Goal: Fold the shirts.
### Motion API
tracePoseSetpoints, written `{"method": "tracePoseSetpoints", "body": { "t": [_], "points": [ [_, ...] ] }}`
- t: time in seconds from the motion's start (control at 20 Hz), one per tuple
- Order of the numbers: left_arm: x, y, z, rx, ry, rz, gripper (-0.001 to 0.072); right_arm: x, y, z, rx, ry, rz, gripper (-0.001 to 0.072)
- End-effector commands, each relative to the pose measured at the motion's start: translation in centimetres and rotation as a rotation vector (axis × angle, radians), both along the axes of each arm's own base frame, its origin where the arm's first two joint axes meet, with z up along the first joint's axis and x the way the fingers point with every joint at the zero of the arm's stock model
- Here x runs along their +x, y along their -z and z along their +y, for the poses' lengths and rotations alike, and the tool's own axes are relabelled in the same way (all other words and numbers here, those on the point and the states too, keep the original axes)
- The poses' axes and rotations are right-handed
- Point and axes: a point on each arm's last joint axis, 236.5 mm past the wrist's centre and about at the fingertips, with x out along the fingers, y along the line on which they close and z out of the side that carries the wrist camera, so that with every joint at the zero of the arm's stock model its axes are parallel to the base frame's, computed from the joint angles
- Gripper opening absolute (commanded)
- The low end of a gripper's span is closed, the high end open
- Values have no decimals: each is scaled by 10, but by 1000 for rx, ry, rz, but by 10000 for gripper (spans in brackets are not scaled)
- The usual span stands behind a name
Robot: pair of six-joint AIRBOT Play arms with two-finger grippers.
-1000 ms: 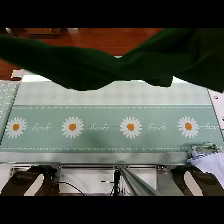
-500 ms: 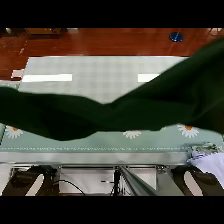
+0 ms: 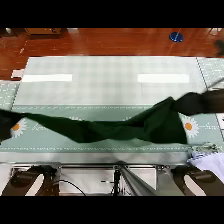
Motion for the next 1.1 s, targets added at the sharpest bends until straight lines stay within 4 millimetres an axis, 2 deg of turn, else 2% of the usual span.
{"method": "tracePoseSetpoints", "body": {
  "t": [0.0, 0.15, 0.25, 0.4, 0.5, 0.6, 0.7, 0.8, 0.9, 0.95, 1.05],
  "points": [
    [66, 53, -7, -30, -20, -81, 21, 65, 66, 1, -96, 24, -59, 29],
    [133, 49, -3, -45, -79, -233, 21, 125, 81, 0, -81, 118, -163, 30],
    [167, 55, 0, -56, -119, -283, 22, 157, 77, 0, -47, 193, -246, 29],
    [197, 92, 1, -45, -144, -233, 22, 194, 71, -5, 20, 328, -323, 29],
    [206, 131, 1, -30, -147, -140, 22, 207, 83, -8, 25, 367, -320, 29],
    [207, 171, -2, -26, -147, -34, 22, 208, 112, -7, 3, 361, -254, 29],
    [200, 207, -8, -44, -148, 86, 23, 204, 143, -4, -16, 346, -172, 30],
    [193, 231, -13, -60, -150, 172, 23, 201, 161, -3, -27, 339, -122, 30],
    [193, 237, -13, -60, -151, 188, 28, 202, 163, -3, -28, 341, -121, 30],
    [195, 234, -11, -62, -156, 179, 90, 202, 161, -2, -21, 343, -120, 30],
    [197, 219, -3, -60, -156, 181, 343, 201, 155, -1, -11, 343, -126, 30]
  ]
}}
